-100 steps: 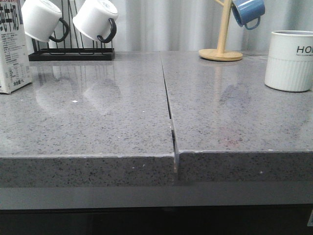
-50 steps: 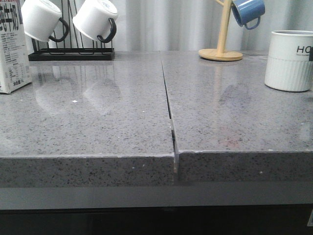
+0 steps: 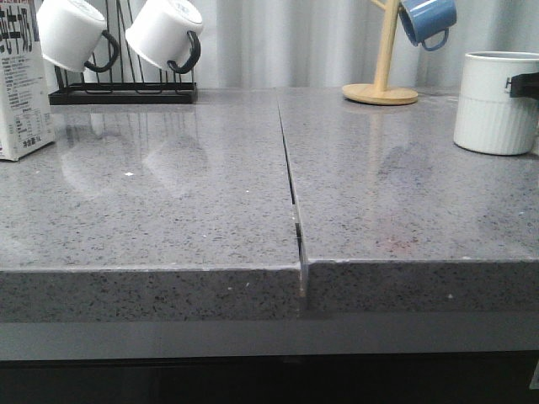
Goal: Place milk next to cup
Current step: 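Grasp the white HOME mug by its handle with the right gripper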
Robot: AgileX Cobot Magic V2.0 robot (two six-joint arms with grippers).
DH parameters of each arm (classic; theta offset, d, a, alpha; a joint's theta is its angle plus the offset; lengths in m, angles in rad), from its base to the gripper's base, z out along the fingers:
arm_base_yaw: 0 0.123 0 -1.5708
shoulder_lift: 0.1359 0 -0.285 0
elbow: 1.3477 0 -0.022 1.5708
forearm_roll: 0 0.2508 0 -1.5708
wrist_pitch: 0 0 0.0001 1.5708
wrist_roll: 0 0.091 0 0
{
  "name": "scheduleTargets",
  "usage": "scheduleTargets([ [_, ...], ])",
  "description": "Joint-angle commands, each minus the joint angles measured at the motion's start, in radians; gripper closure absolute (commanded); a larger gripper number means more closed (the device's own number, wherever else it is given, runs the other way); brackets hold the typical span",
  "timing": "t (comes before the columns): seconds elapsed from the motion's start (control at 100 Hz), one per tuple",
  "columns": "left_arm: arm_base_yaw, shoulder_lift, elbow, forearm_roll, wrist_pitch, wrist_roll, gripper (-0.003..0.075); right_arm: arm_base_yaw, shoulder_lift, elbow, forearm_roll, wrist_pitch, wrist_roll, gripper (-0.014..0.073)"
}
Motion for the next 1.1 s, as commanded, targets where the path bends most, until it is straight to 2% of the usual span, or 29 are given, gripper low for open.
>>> scheduleTargets([
  [0.0, 0.001, -0.032, 0.041, -0.006, -0.08, -0.001, 0.0741, -0.008, -0.035, -0.038, -0.006, -0.078, -0.003, 0.0561],
  [0.07, 0.001, -0.032, 0.041, -0.006, -0.08, -0.001, 0.0741, -0.008, -0.035, -0.04, -0.006, -0.077, -0.003, 0.0669],
  [0.24, 0.001, -0.032, 0.041, -0.006, -0.08, -0.001, 0.0741, -0.003, -0.047, -0.04, -0.006, -0.073, -0.003, 0.0662],
  [0.36, 0.001, -0.032, 0.041, -0.006, -0.08, -0.001, 0.0741, 0.038, -0.098, -0.04, -0.006, -0.035, -0.003, 0.0662],
  [0.51, 0.001, -0.032, 0.041, -0.006, -0.08, -0.001, 0.0741, 0.132, -0.173, -0.04, -0.006, 0.016, -0.003, 0.0662],
  [0.77, 0.001, -0.032, 0.041, -0.006, -0.08, -0.001, 0.0741, 0.35, -0.194, -0.04, 0.023, 0.005, -0.003, 0.0662],
  [0.9, 0.001, -0.032, 0.041, -0.006, -0.08, -0.001, 0.0741, 0.455, -0.167, -0.04, 0.072, -0.036, -0.003, 0.0662],
  [1.09, 0.001, -0.032, 0.041, -0.006, -0.08, -0.001, 0.0741, 0.537, -0.073, -0.041, 0.087, -0.116, -0.003, 0.0662],
])
